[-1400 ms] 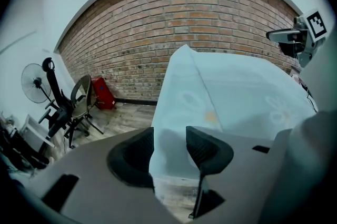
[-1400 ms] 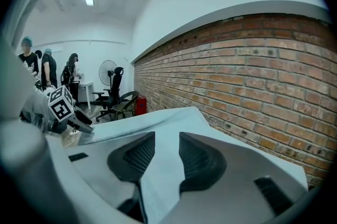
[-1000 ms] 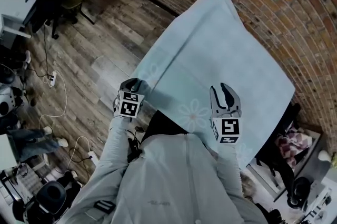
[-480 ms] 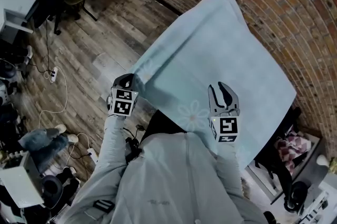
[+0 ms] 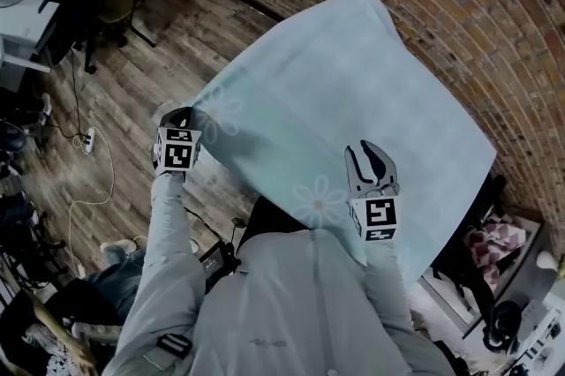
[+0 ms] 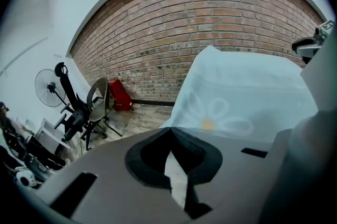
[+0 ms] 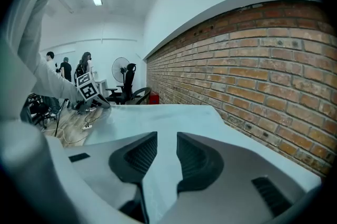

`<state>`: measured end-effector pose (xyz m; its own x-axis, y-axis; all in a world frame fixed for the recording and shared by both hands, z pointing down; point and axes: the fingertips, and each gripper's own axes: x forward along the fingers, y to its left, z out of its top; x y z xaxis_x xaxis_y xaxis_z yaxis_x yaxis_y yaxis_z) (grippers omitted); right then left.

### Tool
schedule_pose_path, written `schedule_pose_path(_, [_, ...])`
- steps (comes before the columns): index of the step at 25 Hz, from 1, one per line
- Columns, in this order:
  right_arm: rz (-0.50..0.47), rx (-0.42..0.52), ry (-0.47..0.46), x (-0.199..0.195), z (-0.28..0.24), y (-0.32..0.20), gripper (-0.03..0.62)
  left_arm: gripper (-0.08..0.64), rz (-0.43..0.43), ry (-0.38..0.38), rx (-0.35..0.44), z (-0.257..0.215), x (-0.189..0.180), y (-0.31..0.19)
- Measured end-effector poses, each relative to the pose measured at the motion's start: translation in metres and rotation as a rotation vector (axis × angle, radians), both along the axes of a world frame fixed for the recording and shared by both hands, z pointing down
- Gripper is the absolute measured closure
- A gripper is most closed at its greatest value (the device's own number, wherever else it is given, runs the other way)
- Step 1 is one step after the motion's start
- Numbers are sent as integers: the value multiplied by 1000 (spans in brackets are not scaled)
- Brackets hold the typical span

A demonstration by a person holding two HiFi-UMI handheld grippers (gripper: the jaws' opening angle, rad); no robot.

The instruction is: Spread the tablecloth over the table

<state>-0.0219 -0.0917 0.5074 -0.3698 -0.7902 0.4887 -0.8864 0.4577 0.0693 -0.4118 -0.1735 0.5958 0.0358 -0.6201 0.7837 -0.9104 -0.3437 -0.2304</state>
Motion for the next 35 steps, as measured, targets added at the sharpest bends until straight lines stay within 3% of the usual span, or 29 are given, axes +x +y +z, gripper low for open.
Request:
schedule_pose_path(6, [11,-13,-1,5,6,-8,474,534,-113,17,-84,29,-15,-10])
schedule_pose_path(10, [20,-23,-3,3,9,-9,474,531,-129,11,-118,43,-14,-11])
schedule_pose_path(11, [23,-28,-3,3,10,-9,474,514,-140,34,-105,41,-14,-12])
schedule_pose_path(13, [26,-35,-8,3,12,-8,474,410,-163,90,-79,35,-11,-16])
schedule_pose_path(14, [28,-36,-10,4,12,-8,474,408,-165,109,-68,31,-9,-18])
schedule_pose_path(21, [68,-35,-9,11,12,-6,474,410,-44,104,5,5,26,-38])
schedule_pose_path(35, [246,49,4,79,-24,22,474,410,254,134,139,-57,159,-58])
